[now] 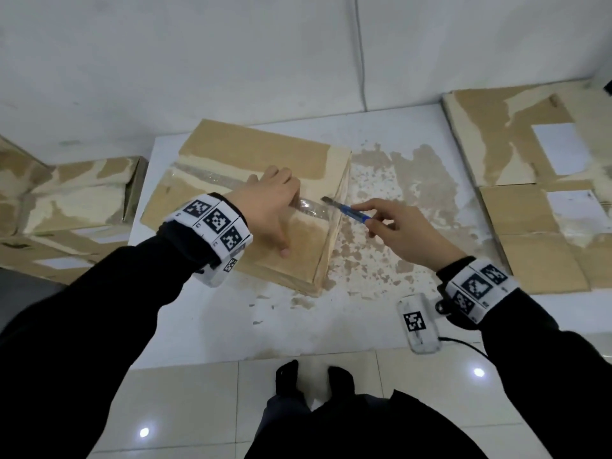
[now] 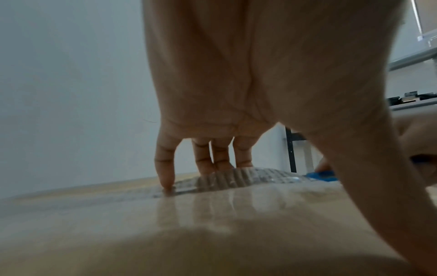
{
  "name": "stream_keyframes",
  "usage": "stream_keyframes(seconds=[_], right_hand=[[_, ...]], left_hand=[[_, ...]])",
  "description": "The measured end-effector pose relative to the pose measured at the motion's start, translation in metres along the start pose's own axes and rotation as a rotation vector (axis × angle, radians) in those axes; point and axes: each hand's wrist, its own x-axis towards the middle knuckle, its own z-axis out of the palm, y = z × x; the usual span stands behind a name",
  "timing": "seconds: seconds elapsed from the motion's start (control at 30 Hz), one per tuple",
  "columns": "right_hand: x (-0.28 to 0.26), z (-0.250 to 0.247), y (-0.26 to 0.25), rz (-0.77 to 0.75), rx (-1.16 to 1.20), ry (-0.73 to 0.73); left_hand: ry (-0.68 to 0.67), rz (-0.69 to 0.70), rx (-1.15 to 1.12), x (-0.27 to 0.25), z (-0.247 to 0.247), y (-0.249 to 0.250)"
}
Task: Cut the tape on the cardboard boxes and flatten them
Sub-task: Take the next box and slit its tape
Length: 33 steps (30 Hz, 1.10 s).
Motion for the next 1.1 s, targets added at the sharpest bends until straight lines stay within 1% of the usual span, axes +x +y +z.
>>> stream_keyframes(seconds=[0.17,0.27,0.3,0.37,0.4,0.43,0.47,0.53,0.57,0.63,0.67,0.7,0.73,0.77,0.83,0.9,0.93,0.97,1.0,1.1], right_hand=[[0.005,-0.011,0.001,-0.048,-0.050,-0.188],[0.009,-0.013,-0.001,-0.051,-0.079,-0.163],[0.007,-0.014,0.000,-0.055,-0.078,-0.182],[-0.005,-0.020,0.002,-0.056,-0.080,-0.299],[-0.014,-0.025,0.004,-0.043,-0.069,-0.322],[-0.021,-0.031,0.007,-0.019,-0.043,-0.289],[-0.027,-0.037,0.010,-0.002,-0.028,-0.197],[-0.031,-0.043,0.016,-0.016,-0.080,0.024],[-0.029,-0.041,0.015,-0.045,-0.123,0.084],[-0.023,-0.031,0.010,-0.136,-0.187,0.105],[-0.019,-0.024,0.008,-0.175,-0.223,0.094],[-0.015,-0.017,0.007,-0.199,-0.264,0.083],[-0.012,-0.009,0.008,-0.210,-0.302,0.075],[-0.011,-0.003,0.009,-0.212,-0.325,0.073],[-0.011,0.007,0.012,-0.217,-0.327,0.074],[-0.014,0.011,0.012,-0.253,-0.356,0.095],[-0.015,0.012,0.010,-0.266,-0.393,0.118],[-0.014,0.012,0.009,-0.274,-0.438,0.145],[-0.013,0.011,0.007,-0.270,-0.483,0.174],[-0.007,0.009,0.006,-0.266,-0.612,0.215]], left_hand=[[0.043,0.024,0.027,-0.006,0.004,0.004],[0.114,0.026,0.042,-0.009,-0.006,0.003],[0.151,0.024,0.038,-0.010,-0.009,0.001],[0.195,0.036,0.022,-0.012,-0.014,-0.005],[0.188,0.047,0.022,-0.013,-0.015,-0.007],[0.160,0.050,0.018,-0.011,-0.015,-0.009],[0.127,0.043,0.001,-0.010,-0.014,-0.008],[0.068,-0.004,0.000,-0.005,-0.011,0.001],[0.068,-0.052,0.046,-0.001,-0.007,0.008],[0.077,-0.179,0.161,0.004,0.001,0.027],[0.060,-0.251,0.163,0.006,0.003,0.035],[0.015,-0.314,0.104,0.008,0.005,0.040],[-0.019,-0.362,-0.002,0.010,0.006,0.040],[-0.032,-0.405,-0.160,0.013,0.006,0.038],[0.030,-0.455,-0.617,0.018,0.008,0.027],[0.115,-0.549,-1.155,0.014,0.011,0.022],[0.170,-0.624,-1.359,0.013,0.011,0.024],[0.207,-0.691,-1.465,0.015,0.011,0.025],[0.233,-0.744,-1.466,0.021,0.014,0.026],[0.317,-0.831,-1.392,0.029,0.012,0.035]])
